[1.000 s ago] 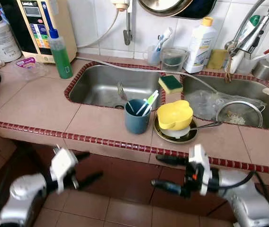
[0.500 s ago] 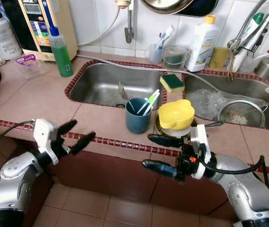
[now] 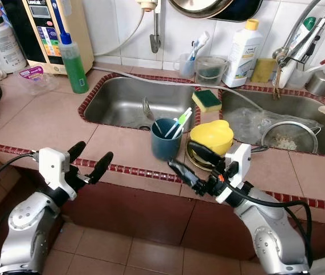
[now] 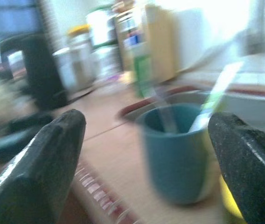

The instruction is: Kitchen organization

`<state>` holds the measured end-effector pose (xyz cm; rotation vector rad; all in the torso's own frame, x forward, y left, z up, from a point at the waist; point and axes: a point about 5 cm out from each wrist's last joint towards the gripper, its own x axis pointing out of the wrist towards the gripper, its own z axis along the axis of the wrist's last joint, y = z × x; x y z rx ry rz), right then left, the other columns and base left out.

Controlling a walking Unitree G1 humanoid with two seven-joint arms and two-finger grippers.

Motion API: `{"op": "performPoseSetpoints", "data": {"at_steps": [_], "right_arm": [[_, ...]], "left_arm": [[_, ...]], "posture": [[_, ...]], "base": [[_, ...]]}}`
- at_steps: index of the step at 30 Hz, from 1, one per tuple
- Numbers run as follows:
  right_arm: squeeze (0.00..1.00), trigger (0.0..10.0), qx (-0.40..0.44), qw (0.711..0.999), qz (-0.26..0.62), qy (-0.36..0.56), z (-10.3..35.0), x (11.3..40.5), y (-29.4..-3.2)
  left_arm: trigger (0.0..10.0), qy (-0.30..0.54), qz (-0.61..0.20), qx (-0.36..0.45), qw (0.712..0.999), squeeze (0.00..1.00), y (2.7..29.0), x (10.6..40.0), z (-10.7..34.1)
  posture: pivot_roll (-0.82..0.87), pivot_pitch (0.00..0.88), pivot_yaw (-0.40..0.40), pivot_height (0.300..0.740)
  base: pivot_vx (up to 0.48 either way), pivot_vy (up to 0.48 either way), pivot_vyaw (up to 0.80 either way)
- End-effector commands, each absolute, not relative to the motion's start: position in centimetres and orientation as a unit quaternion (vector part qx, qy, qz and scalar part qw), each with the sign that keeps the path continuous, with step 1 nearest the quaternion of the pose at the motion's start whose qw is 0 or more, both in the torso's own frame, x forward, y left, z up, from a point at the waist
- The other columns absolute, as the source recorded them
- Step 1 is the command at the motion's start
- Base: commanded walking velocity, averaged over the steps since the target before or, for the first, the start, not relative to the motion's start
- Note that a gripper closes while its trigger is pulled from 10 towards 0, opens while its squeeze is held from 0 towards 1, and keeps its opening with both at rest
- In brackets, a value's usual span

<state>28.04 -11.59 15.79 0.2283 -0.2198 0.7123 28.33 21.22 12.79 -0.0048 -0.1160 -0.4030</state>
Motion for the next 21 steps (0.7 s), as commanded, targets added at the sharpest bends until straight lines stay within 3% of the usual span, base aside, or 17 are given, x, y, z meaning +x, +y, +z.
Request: {"op": "performPoseSetpoints", "data": {"at_steps": [1,14,21], "right_arm": [[0.0,10.0,0.114,0.937,0.313,-0.11,15.6,28.2,-12.1],[0.0,10.0,0.096,0.967,0.195,-0.131,15.9,30.1,-12.5],[0.0,10.0,0.08,0.971,0.183,-0.135,16.3,31.5,-13.3]], "left_arm": [[10.0,-0.069,-0.201,0.018,0.977,0.0,20.8,28.3,13.3],[10.0,-0.085,-0.26,0.086,0.958,0.0,17.4,28.8,14.4],[10.0,-0.107,-0.29,0.089,0.947,0.0,15.0,28.4,15.3]], "posture": [[-0.05,0.064,0.019,0.74],[-0.06,0.067,0.032,0.74],[-0.06,0.06,0.023,0.74]], "base": [[0.0,0.0,0.0],[0.0,0.0,0.0],[0.0,0.0,0.0]]}}
